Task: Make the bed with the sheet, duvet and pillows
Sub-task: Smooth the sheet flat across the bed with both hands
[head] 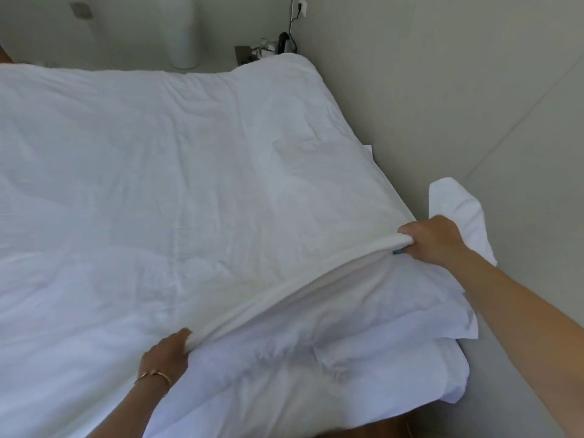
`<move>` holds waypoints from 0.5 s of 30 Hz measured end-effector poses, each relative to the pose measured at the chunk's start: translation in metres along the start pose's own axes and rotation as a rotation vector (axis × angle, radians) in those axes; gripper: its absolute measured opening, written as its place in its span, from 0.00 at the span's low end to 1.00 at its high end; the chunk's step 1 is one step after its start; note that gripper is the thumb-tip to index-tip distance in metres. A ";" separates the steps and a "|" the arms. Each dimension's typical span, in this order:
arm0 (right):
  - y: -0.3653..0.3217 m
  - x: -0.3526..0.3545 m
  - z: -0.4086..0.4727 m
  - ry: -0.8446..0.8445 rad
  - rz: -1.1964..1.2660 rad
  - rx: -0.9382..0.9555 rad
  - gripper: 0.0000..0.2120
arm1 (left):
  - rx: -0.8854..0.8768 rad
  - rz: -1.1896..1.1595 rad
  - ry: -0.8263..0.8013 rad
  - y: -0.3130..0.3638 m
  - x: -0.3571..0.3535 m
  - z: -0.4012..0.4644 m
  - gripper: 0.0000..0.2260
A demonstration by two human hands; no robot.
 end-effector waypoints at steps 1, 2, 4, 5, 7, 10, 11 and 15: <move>-0.002 -0.002 -0.003 0.021 -0.017 -0.014 0.20 | 0.053 -0.070 0.018 -0.031 0.003 0.007 0.12; -0.009 -0.001 -0.005 0.064 -0.049 -0.017 0.18 | 0.085 -0.137 0.049 -0.055 0.009 0.015 0.10; -0.023 0.002 -0.014 0.142 -0.118 -0.089 0.10 | 0.046 -0.229 0.123 -0.081 0.033 0.039 0.06; -0.028 0.005 -0.018 0.143 -0.159 -0.171 0.09 | 0.005 -0.251 0.153 -0.085 0.051 0.052 0.06; -0.035 0.010 -0.022 0.037 -0.317 -0.350 0.09 | -0.114 -0.306 0.203 -0.086 0.093 0.074 0.06; -0.042 0.030 -0.030 0.008 -0.383 -0.512 0.09 | -0.394 -0.292 0.177 -0.074 0.159 0.085 0.03; -0.042 0.035 -0.033 0.028 -0.334 -0.557 0.08 | -0.492 -0.246 0.159 -0.067 0.179 0.085 0.09; -0.044 0.057 -0.020 0.099 -0.078 -0.626 0.14 | -0.762 0.069 0.319 -0.051 0.246 0.096 0.31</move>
Point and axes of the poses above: each hand's wrist, its own z-axis towards the middle knuckle, its own x-axis out of the back of the hand, y = z × x, the point moved 8 cm from there along z, towards the middle knuckle, and after that the axes turned 1 degree about y, right-handed, at the moved point
